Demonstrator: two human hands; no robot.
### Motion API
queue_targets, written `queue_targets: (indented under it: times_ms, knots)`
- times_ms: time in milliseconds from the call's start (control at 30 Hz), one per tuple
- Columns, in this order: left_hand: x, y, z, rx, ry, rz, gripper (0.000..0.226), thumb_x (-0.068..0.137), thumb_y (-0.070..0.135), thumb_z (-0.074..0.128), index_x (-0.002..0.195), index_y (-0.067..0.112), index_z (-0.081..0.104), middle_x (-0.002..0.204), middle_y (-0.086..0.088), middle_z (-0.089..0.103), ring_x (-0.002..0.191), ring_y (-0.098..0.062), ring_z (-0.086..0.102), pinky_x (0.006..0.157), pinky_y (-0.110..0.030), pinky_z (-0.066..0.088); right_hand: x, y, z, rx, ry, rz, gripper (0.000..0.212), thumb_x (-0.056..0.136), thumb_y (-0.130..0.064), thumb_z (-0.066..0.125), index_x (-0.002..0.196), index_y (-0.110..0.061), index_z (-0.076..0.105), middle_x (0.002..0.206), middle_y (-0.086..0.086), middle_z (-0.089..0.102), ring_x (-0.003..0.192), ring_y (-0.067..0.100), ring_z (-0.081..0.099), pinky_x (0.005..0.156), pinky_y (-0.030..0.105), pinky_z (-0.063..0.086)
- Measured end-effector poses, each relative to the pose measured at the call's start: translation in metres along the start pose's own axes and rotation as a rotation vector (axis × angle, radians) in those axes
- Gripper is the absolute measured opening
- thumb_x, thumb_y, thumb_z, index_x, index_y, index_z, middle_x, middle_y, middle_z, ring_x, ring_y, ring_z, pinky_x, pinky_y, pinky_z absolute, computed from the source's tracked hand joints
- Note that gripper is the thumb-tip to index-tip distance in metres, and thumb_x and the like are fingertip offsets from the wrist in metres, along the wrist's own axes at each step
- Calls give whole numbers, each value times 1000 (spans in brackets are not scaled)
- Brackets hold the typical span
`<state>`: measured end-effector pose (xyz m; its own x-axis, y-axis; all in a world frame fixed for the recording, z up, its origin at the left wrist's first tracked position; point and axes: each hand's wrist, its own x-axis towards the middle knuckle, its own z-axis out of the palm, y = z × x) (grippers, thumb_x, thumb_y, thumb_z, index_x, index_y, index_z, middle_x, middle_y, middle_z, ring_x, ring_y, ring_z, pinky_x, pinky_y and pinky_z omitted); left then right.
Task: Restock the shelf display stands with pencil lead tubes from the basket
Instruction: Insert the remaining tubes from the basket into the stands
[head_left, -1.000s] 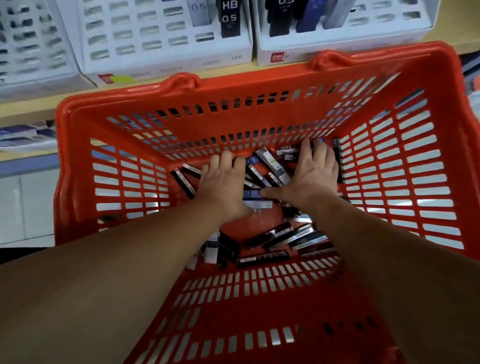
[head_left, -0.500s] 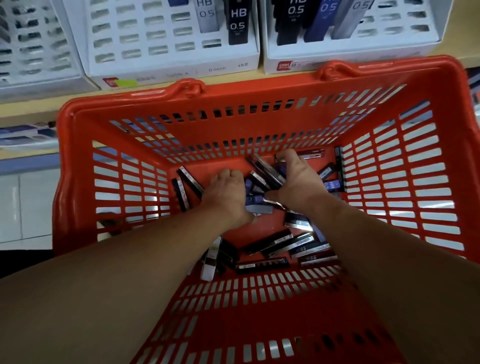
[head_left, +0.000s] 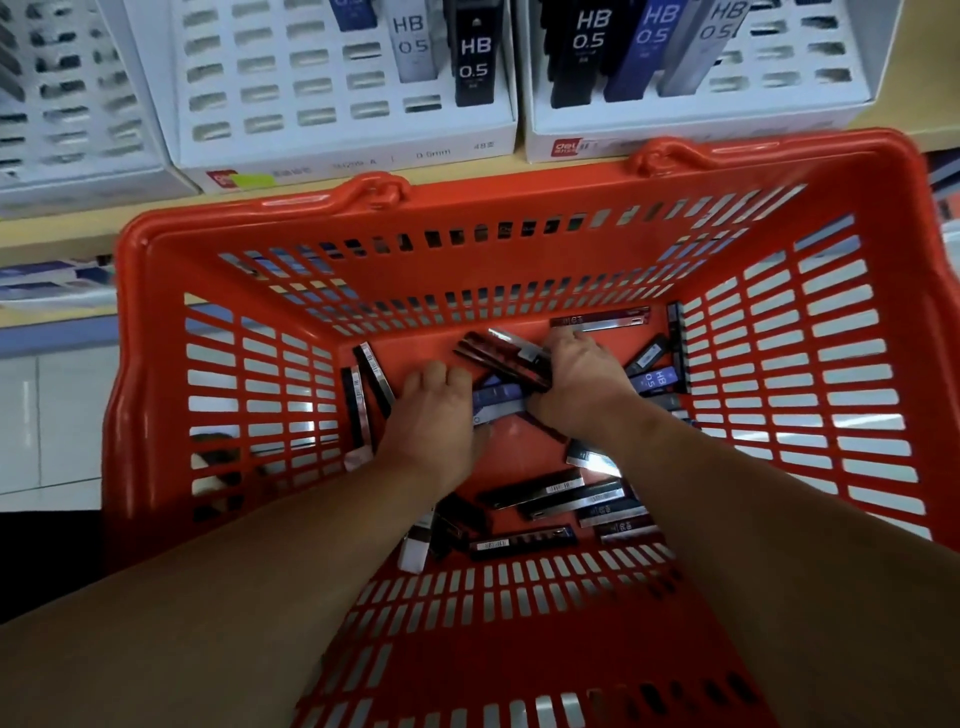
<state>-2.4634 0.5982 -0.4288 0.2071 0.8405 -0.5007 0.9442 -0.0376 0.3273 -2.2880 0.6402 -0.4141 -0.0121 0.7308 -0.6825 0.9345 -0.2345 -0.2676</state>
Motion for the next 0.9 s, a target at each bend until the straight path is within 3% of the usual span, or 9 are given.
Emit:
queue_targets:
  times_ms: [100, 167, 267, 433, 500, 633, 700, 767, 900]
  knots:
    - [0, -3, 4, -119, 32, -58, 49, 88, 40, 77, 123, 12, 54, 123, -9, 49, 118, -26, 46, 97, -35, 42, 0, 4, 1, 84, -2, -14, 57, 83, -32, 78, 130, -14, 51, 126, 8, 57, 116, 30, 56, 101, 40, 49]
    - [4, -5, 1, -174, 16, -86, 48, 87, 36, 80, 120, 13, 55, 122, -9, 51, 115, -26, 49, 93, -34, 42, 0, 6, -3, 184, -22, 14, 48, 82, -32, 77, 121, -19, 52, 113, 3, 62, 105, 25, 62, 86, 37, 55]
    - [10, -6, -6, -153, -68, -68, 43, 89, 34, 78, 119, 13, 54, 121, -8, 51, 110, -24, 52, 85, -32, 41, -2, 9, -9, 337, -108, 68, 37, 88, -25, 68, 120, -21, 51, 100, 2, 64, 89, 18, 64, 64, 28, 47]
    - [11, -8, -20, -199, -142, -94, 29, 95, 34, 71, 109, 17, 52, 112, -4, 49, 101, -21, 52, 80, -28, 38, -15, 14, -19, 417, -261, 104, 54, 89, -16, 64, 140, -26, 47, 113, 4, 63, 100, 22, 60, 80, 34, 47]
    - [7, -6, -31, -221, -165, -99, 25, 98, 33, 68, 101, 18, 49, 106, -4, 49, 94, -21, 52, 76, -27, 37, -20, 14, -22, 450, -271, 125, 47, 91, -11, 62, 132, -28, 47, 103, 6, 62, 87, 24, 61, 69, 33, 50]
    - [-6, -4, -57, -313, -245, -120, 22, 102, 29, 63, 89, 18, 50, 84, -3, 52, 67, -15, 48, 54, -25, 33, -33, 10, -31, 591, -259, 251, 33, 92, 1, 60, 122, -10, 51, 74, 13, 57, 55, 24, 53, 48, 28, 45]
    - [-14, -2, -72, -449, -265, -173, 28, 102, 28, 63, 81, 20, 46, 73, 0, 47, 58, -13, 45, 47, -23, 31, -48, 8, -38, 694, -248, 308, 6, 92, 2, 60, 98, 0, 59, 65, 16, 55, 49, 24, 49, 48, 26, 44]
    - [-21, 0, -86, -569, -269, -189, 27, 102, 26, 64, 82, 16, 48, 73, -3, 47, 59, -17, 45, 52, -24, 35, -65, 5, -43, 798, -256, 326, 15, 86, -1, 62, 72, 2, 62, 64, 18, 56, 49, 26, 50, 52, 28, 45]
    - [-37, 8, -112, -852, -262, -234, 20, 102, 27, 64, 96, 8, 68, 101, -12, 66, 85, -24, 60, 70, -31, 49, -98, -5, -53, 962, -255, 309, 9, 77, -3, 63, 71, 3, 65, 64, 18, 58, 51, 27, 55, 58, 33, 47]
